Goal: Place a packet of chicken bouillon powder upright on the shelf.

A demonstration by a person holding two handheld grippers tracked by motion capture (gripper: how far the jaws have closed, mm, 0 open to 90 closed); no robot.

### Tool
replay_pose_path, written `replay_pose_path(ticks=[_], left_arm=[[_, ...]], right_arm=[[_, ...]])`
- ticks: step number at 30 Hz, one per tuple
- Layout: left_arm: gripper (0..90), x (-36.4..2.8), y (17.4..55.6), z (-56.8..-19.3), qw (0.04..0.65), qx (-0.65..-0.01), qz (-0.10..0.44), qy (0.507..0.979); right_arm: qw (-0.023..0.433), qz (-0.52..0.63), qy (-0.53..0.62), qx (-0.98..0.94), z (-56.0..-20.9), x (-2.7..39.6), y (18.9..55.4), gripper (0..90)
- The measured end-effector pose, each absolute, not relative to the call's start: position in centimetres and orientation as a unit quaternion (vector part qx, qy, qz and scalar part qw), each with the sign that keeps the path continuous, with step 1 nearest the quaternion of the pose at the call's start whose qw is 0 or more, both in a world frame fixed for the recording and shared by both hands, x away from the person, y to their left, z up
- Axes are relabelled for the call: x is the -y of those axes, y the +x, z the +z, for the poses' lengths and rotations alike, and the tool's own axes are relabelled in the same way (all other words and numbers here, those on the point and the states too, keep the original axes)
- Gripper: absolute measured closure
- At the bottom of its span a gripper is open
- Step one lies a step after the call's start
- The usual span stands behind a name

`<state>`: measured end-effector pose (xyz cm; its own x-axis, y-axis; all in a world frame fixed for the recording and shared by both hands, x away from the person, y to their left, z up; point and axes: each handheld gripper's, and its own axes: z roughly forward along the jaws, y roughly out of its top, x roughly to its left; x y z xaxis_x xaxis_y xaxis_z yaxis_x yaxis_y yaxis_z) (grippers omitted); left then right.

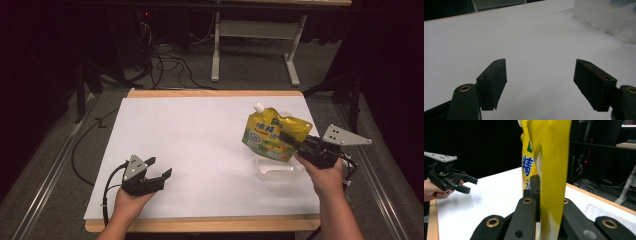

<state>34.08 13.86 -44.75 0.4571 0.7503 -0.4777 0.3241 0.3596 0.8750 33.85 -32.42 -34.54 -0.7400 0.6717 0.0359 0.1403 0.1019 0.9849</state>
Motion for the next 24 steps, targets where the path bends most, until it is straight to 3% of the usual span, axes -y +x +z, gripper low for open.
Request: replay_pose_path(ticks=[24], left_arm=[[27.6,-13.8,34.1,-44.6,0.66,-0.491,0.16,0.546]], right_arm=[[0.218,0.594,0.317,-0.706,-36.1,36.8,33.1,90.0]])
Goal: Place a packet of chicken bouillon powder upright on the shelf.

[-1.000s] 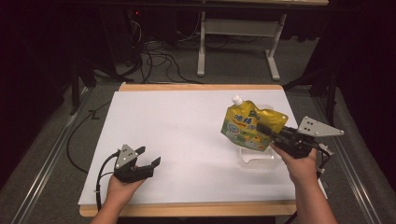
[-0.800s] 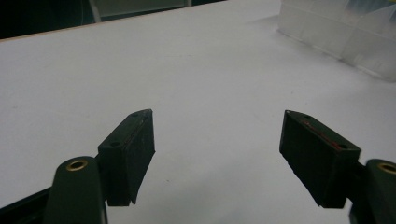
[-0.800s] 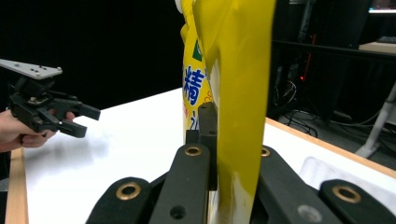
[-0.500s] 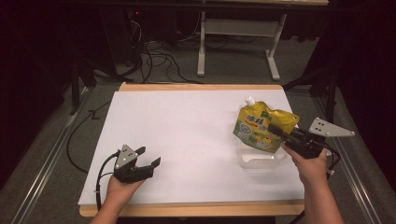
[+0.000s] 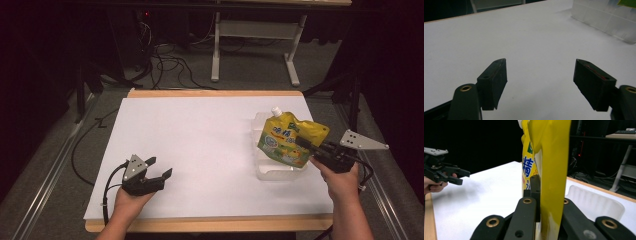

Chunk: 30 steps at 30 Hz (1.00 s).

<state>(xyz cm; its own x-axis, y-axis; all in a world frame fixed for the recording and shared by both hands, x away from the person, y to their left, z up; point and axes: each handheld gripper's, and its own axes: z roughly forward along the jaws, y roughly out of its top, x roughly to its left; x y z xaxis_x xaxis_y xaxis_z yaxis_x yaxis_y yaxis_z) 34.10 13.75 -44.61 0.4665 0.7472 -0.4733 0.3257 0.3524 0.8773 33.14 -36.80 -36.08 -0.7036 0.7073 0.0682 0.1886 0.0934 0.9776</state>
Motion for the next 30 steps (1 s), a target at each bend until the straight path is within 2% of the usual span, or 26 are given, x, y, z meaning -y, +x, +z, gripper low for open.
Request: replay_pose_path(ticks=[15,30], left_arm=[[27.7,-13.7,34.1,-44.5,0.662,-0.49,0.158,0.545],[27.7,-13.7,34.3,-44.5,0.663,-0.491,0.158,0.542]], right_arm=[[0.206,0.592,0.32,-0.71,-36.8,37.1,32.9,90.0],[0.213,0.577,0.333,-0.715,-37.8,36.5,32.9,90.0]])
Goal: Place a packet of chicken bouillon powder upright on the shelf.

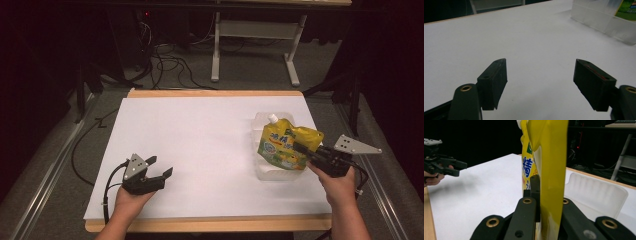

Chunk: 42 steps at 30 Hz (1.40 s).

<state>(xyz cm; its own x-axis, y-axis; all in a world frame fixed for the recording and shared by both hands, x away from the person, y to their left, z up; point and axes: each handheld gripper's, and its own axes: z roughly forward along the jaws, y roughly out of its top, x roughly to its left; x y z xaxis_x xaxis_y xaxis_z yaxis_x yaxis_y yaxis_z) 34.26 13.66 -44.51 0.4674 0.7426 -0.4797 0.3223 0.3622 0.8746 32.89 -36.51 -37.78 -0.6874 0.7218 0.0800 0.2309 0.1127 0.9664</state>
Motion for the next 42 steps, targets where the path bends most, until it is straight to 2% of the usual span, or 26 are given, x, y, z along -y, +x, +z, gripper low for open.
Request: replay_pose_path(ticks=[25,42], left_arm=[[27.7,-13.6,34.3,-44.6,0.661,-0.49,0.157,0.546],[27.7,-13.4,34.3,-44.5,0.662,-0.486,0.154,0.549]], right_arm=[[0.208,0.556,0.357,-0.721,-39.3,36.1,33.4,89.9],[0.209,0.554,0.373,-0.714,-40.1,36.6,33.1,83.4]])
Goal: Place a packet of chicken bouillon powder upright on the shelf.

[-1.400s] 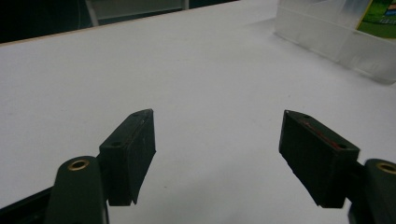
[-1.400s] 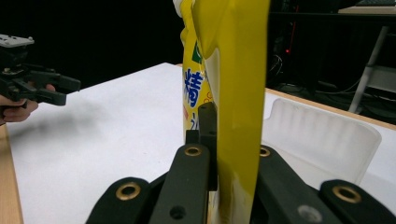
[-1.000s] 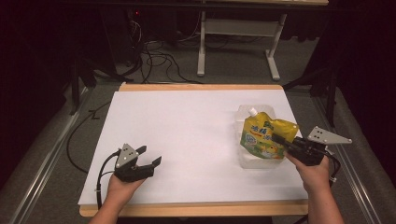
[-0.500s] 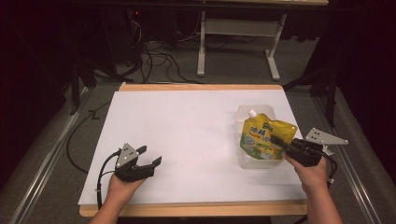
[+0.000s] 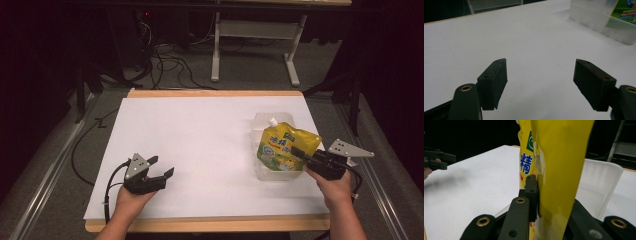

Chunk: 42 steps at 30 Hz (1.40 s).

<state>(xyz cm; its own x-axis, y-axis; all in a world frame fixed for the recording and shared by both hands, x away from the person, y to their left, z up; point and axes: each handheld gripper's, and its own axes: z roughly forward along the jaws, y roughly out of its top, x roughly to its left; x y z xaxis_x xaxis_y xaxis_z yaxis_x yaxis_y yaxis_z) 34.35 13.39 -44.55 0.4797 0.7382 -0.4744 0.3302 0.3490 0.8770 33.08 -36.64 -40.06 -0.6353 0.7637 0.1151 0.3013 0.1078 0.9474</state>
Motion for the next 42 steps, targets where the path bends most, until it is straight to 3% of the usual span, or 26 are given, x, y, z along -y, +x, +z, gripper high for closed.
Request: replay_pose_path(ticks=[10,14,22,36,42], left_arm=[[27.7,-13.3,34.3,-44.6,0.662,-0.486,0.155,0.55],[27.7,-13.3,34.3,-44.6,0.661,-0.485,0.155,0.551],[27.7,-13.2,34.3,-44.6,0.66,-0.484,0.154,0.553],[27.7,-13.1,34.3,-44.8,0.658,-0.485,0.154,0.556],[27.7,-13.1,34.3,-44.8,0.656,-0.485,0.155,0.558]], right_arm=[[0.212,0.554,0.382,-0.709,-39.9,36.7,33.1,71.8],[0.227,0.551,0.389,-0.702,-39.4,36.4,33.0,55.4],[0.256,0.556,0.4,-0.682,-38.0,36.1,32.4,36.8],[0.312,0.589,0.365,-0.65,-33.1,35.9,29.6,36.2],[0.314,0.598,0.343,-0.653,-31.8,34.5,28.8,36.3]])
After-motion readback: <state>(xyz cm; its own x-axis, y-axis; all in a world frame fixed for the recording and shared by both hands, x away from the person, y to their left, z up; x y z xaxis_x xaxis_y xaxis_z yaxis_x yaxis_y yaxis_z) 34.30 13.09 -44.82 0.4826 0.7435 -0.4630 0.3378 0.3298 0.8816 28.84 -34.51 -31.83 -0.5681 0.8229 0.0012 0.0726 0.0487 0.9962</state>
